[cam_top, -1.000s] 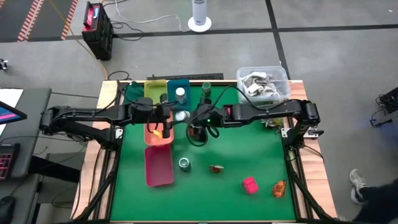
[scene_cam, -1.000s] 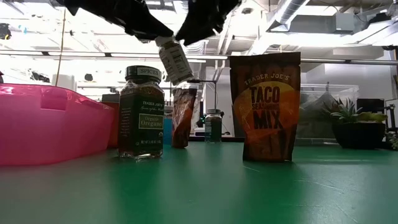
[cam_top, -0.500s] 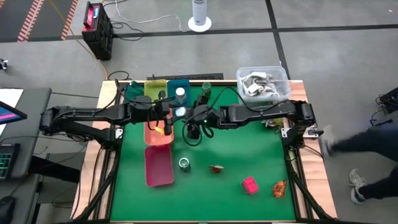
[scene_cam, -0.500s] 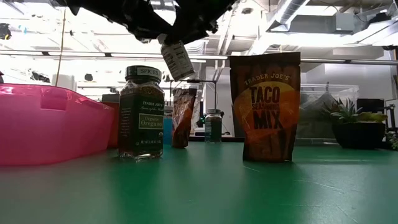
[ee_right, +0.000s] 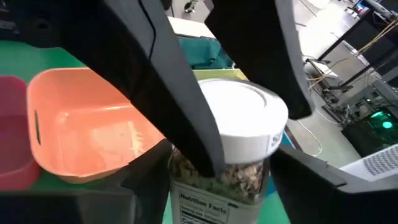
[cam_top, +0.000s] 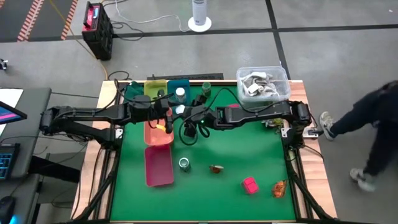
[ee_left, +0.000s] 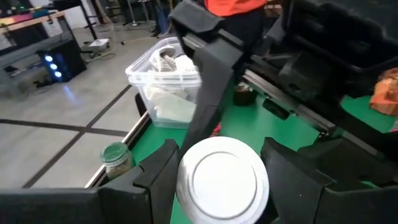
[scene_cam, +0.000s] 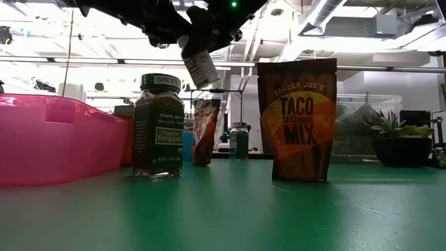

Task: Sort spices by type
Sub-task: Put the white seasoning bottle into the blue bin

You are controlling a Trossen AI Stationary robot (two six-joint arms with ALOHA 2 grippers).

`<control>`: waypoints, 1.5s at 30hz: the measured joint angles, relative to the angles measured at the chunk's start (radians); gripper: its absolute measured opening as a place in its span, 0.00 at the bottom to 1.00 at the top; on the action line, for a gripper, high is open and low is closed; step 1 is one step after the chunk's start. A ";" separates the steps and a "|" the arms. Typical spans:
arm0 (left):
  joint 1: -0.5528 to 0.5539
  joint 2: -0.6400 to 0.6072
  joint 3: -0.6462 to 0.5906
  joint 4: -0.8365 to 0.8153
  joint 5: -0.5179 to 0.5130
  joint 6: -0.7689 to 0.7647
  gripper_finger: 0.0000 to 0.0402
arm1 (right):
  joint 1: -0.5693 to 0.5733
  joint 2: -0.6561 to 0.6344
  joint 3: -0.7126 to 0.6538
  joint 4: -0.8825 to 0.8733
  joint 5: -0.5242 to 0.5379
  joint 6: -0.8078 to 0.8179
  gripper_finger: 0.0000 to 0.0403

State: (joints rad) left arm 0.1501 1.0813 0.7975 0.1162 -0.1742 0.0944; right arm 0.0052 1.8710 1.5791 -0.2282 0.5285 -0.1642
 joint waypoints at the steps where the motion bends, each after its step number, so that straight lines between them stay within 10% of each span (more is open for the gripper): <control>1: 0.001 0.000 0.000 0.001 -0.005 -0.002 0.50 | -0.001 0.000 0.000 0.000 0.001 0.000 0.62; 25: -0.003 -0.171 -0.127 -0.043 0.040 0.039 0.68 | -0.036 -0.102 0.000 -0.155 -0.009 0.037 0.56; 35: -0.003 -0.181 -0.277 0.169 0.100 -0.004 0.67 | -0.032 -0.118 0.000 0.095 -0.397 -0.006 0.57; 45: -0.003 -0.180 -0.270 0.267 0.193 0.003 0.67 | -0.026 -0.118 0.000 0.243 -0.484 -0.070 0.57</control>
State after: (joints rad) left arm 0.1471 0.9009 0.5278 0.3831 0.0187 0.0970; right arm -0.0208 1.7531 1.5787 0.0151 0.0446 -0.2342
